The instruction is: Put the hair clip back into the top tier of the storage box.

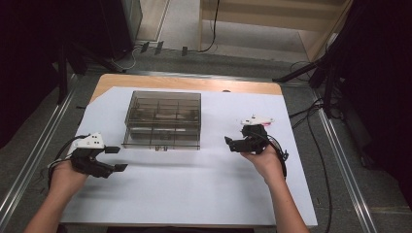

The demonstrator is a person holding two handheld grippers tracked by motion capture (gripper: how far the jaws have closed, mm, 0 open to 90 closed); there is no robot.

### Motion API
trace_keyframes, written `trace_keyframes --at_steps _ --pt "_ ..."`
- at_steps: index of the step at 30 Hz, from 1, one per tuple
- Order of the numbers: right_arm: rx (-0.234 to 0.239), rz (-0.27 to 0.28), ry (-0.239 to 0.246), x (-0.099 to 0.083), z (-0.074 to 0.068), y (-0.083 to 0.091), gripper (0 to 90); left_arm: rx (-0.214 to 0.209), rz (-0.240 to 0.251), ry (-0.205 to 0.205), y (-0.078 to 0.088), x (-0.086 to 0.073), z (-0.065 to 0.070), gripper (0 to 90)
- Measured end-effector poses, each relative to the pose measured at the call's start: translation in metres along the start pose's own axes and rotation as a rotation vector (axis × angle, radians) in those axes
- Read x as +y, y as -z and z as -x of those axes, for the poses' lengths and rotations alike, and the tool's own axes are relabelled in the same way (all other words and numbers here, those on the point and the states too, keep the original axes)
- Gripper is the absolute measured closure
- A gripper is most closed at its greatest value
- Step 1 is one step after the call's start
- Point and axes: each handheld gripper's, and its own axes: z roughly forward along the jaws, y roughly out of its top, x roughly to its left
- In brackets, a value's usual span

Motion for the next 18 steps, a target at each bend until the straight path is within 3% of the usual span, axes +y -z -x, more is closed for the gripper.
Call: trace_keyframes --at_steps 2,8,18 --pt "0.007 -0.012 -0.016 -0.0003 0.0017 -0.0003 22.5 -0.001 0.001 0.001 0.0 -0.0002 0.0 27.4" --pt "0.011 -0.035 -0.033 -0.001 0.0043 -0.0012 16.9 -0.001 0.001 0.001 0.0003 -0.0008 -0.0001 27.4" --pt "0.012 -0.048 -0.019 -0.0028 0.0062 -0.0009 30.8 -0.006 -0.002 -0.001 -0.0004 -0.0007 0.0006 27.4"
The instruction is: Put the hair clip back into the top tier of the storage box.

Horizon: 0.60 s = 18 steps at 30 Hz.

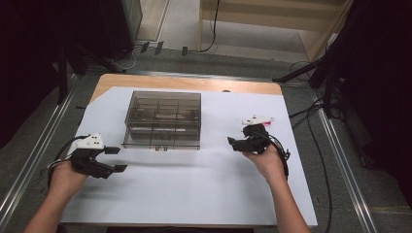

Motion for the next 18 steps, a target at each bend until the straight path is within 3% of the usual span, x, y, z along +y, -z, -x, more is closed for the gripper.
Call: trace_keyframes --at_steps 10,18 --pt "0.023 0.012 -0.016 0.0 0.006 0.002 39.1 -0.001 0.001 0.001 0.0 0.0 0.0 27.4" --pt "0.003 0.02 -0.021 -0.002 0.011 0.004 40.9 0.0 0.002 0.002 0.0 0.0 0.0 27.4"
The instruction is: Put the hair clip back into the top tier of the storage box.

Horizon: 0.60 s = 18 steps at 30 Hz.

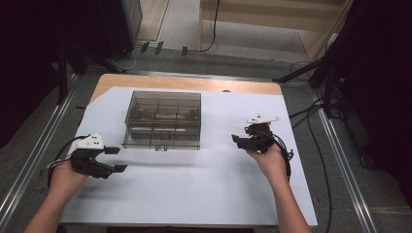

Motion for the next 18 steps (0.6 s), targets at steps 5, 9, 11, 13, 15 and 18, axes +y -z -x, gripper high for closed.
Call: trace_keyframes --at_steps 5,9,11,13,15,18 --pt "0.007 0.001 -0.022 -0.0003 0.0042 0.0022 42.9 0.0 0.001 0.001 0.0001 0.0 -0.0003 27.4" --pt "0.009 0.002 -0.027 -0.0007 0.0073 0.0033 43.3 0.0 0.001 0.001 0.0001 0.0 -0.0001 27.4" --pt "0.006 0.001 -0.029 -0.0009 0.0084 0.0038 43.8 0.001 0.002 0.001 0.0003 0.0 -0.0001 27.4" --pt "0.005 0.003 -0.031 -0.0011 0.0092 0.0041 44.0 0.001 0.001 0.001 0.0004 0.0 -0.0002 27.4" --pt "0.004 0.0 -0.034 -0.0012 0.0095 0.0047 44.3 0.001 0.002 0.001 0.0005 0.0 -0.0001 27.4" --pt "0.002 0.0 -0.03 -0.0013 0.0104 0.0052 44.6 0.001 0.001 0.001 0.0007 0.0 0.0002 27.4"
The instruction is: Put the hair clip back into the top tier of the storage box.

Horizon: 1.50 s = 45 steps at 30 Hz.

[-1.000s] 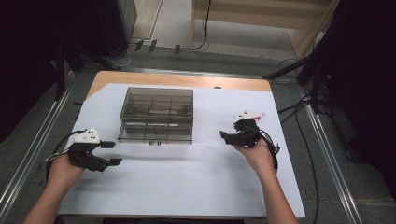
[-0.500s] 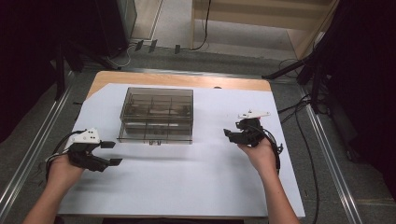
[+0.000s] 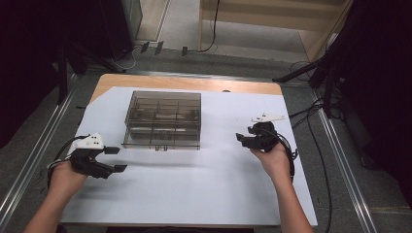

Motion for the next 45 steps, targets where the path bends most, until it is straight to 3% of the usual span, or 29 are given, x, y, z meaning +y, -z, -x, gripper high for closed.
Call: trace_keyframes --at_steps 7,17,26,32,37,45 --pt "-0.011 -0.004 -0.011 -0.001 0.006 0.002 47.0 0.002 0.003 0.0 0.001 0.0 0.0 27.4" --pt "-0.029 0.006 -0.083 -0.005 0.03 0.005 53.9 0.004 0.007 0.004 0.002 -0.002 0.001 27.4" --pt "-0.063 -0.015 -0.139 -0.006 0.046 0.002 67.9 0.013 0.021 -0.004 0.007 -0.005 0.004 27.5" --pt "-0.074 0.013 -0.197 -0.006 0.059 0.0 83.0 0.019 0.043 0.0 0.013 -0.009 0.004 27.6" --pt "-0.089 -0.004 -0.227 -0.006 0.07 -0.005 90.0 0.02 0.045 0.001 0.015 -0.011 0.006 28.1" --pt "-0.095 -0.053 -0.231 -0.005 0.084 -0.023 90.0 0.035 0.042 0.006 0.019 -0.016 0.008 28.1"
